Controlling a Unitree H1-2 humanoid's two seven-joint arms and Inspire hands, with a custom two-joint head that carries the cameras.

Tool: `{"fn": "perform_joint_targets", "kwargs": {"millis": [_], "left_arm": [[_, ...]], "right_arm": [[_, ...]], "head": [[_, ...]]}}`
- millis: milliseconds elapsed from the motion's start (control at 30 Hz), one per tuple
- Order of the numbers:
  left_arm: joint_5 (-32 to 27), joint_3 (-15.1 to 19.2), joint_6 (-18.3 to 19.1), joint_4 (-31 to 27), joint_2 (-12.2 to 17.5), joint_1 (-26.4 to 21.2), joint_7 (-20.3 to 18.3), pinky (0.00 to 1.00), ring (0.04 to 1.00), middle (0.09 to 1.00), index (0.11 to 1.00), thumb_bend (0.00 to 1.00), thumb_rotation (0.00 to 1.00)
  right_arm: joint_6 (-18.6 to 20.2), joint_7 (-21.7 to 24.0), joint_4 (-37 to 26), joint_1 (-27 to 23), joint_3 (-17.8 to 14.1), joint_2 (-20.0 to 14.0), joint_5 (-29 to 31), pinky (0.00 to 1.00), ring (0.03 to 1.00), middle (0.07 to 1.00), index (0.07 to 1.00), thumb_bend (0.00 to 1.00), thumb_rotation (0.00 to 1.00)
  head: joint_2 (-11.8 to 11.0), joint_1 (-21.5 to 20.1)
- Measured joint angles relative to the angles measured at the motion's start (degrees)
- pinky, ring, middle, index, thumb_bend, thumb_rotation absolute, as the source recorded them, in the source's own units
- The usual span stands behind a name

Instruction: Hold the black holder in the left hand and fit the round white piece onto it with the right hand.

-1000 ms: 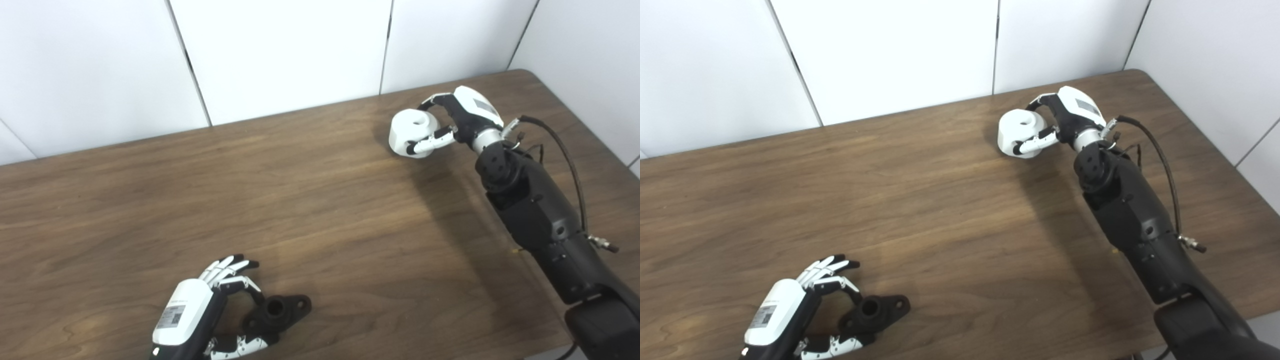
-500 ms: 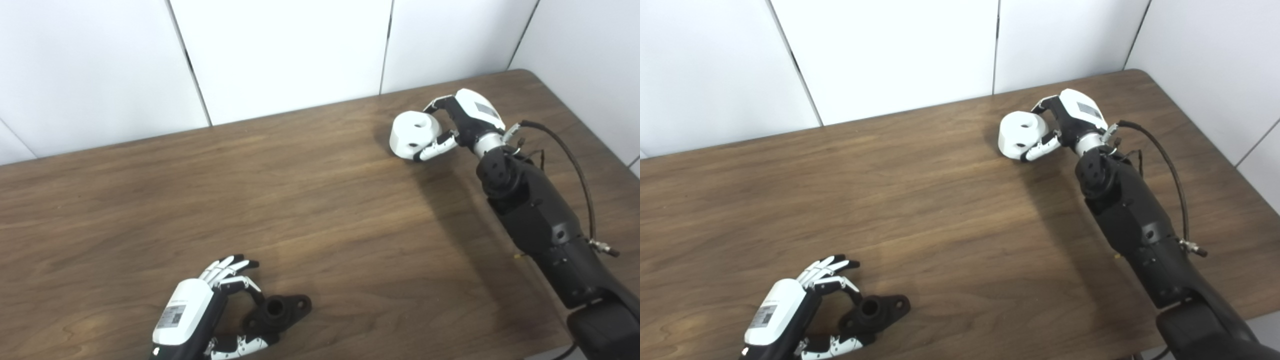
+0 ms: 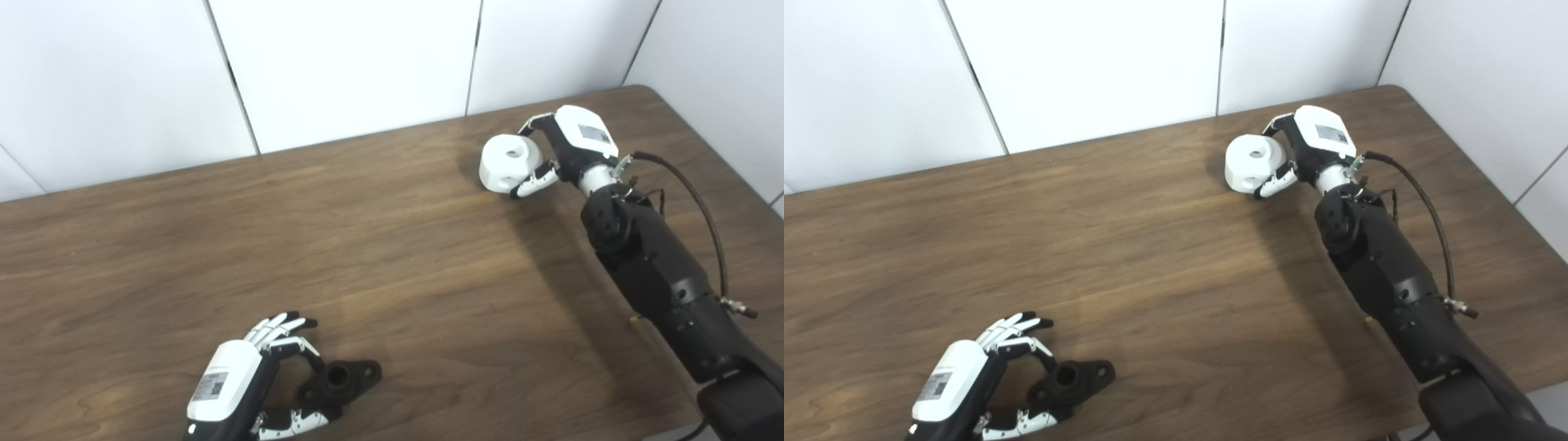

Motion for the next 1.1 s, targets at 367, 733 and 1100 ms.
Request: {"fn": "perform_joint_targets", "kwargs": {"millis": [367,733,1100], "left_arm": [[0.67,-0.13,0.20,0.02,-0.72,-0.01,-0.15,0.89,0.914,0.841,0.491,0.51,0.04],[2.44,-0.73,1.11,0.03,-2.24,-0.21,-0.19,0.88,0.906,0.838,0.491,0.51,0.04],[5.41,-2.16,3.61,0.05,-4.49,-1.22,-0.22,0.88,0.908,0.839,0.492,0.51,0.04]], "right_arm": [[0.10,1.79,-7.13,2.15,-0.33,0.00,-0.07,0.75,0.845,0.759,0.487,0.52,0.13],[0.42,10.18,-26.57,8.94,-1.95,-0.03,0.19,0.76,0.858,0.755,0.485,0.52,0.13],[4.11,21.45,-42.50,10.66,-2.18,1.00,-0.04,0.75,0.868,0.760,0.484,0.52,0.13]], "head": [[-0.35,1.67],[-0.79,5.27],[0.88,11.68]]}}
